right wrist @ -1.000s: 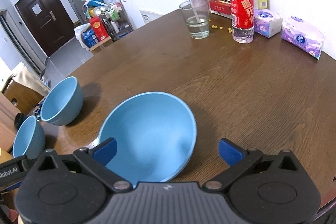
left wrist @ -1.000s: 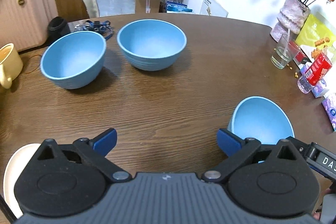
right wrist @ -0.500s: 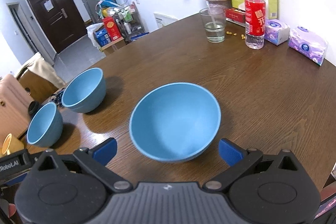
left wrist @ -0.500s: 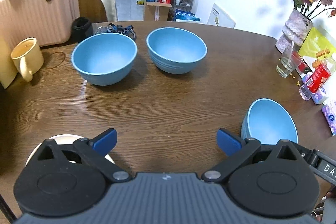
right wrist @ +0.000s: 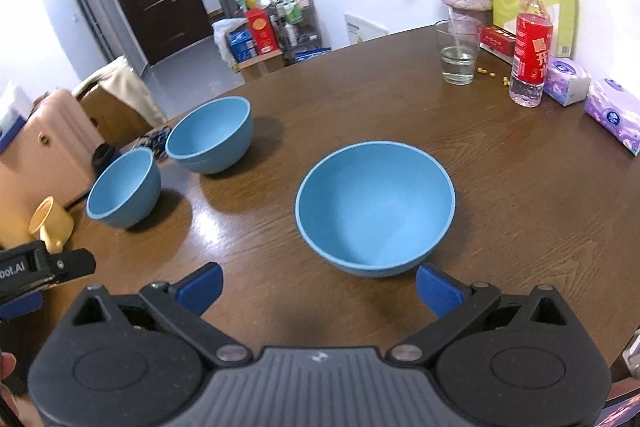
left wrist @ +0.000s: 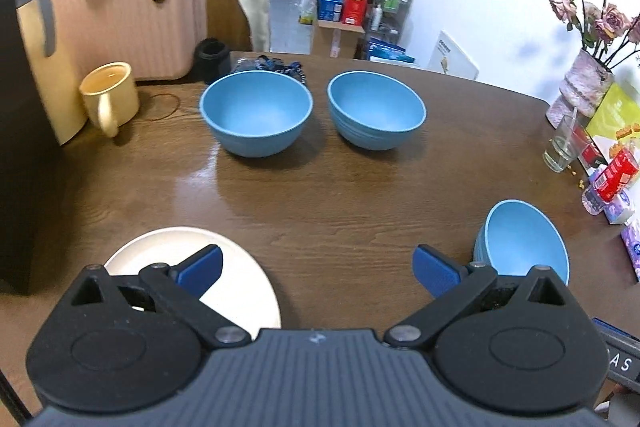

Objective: Organize plates and bowls
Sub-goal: 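Move both open tools back from the placed bowl toward the other bowls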

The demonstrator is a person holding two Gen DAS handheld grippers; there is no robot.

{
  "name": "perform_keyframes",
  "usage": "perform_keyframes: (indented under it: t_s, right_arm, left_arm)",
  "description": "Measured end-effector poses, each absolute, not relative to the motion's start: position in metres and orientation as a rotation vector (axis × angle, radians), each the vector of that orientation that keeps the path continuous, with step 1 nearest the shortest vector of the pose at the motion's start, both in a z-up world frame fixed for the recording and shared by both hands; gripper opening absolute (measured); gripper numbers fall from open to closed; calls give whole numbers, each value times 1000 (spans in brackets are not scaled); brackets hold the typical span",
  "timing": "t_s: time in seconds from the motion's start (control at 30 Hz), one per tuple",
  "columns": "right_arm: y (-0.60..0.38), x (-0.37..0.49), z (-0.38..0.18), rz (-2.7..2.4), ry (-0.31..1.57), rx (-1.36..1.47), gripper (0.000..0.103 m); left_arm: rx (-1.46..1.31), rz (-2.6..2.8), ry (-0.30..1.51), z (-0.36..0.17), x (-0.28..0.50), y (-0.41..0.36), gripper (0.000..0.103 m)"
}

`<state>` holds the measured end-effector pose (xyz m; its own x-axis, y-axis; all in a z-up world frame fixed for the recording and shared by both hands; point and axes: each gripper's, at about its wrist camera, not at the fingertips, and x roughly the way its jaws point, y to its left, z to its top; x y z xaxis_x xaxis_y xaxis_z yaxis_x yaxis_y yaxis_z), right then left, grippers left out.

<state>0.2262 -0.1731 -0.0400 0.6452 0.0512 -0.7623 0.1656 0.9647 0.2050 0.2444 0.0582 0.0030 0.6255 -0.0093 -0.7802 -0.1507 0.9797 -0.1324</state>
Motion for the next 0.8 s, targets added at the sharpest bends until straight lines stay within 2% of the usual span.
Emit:
perform_keyframes:
  t_s: [0.43, 0.8]
  right_arm:
    - [-167, 198, -36, 27, 892, 203, 103]
    - [-154, 192, -34, 30, 886, 218, 103]
  left_arm:
    - [-235, 187, 910, 3, 196, 58, 103]
    - [-227, 203, 896, 11, 192, 80, 103]
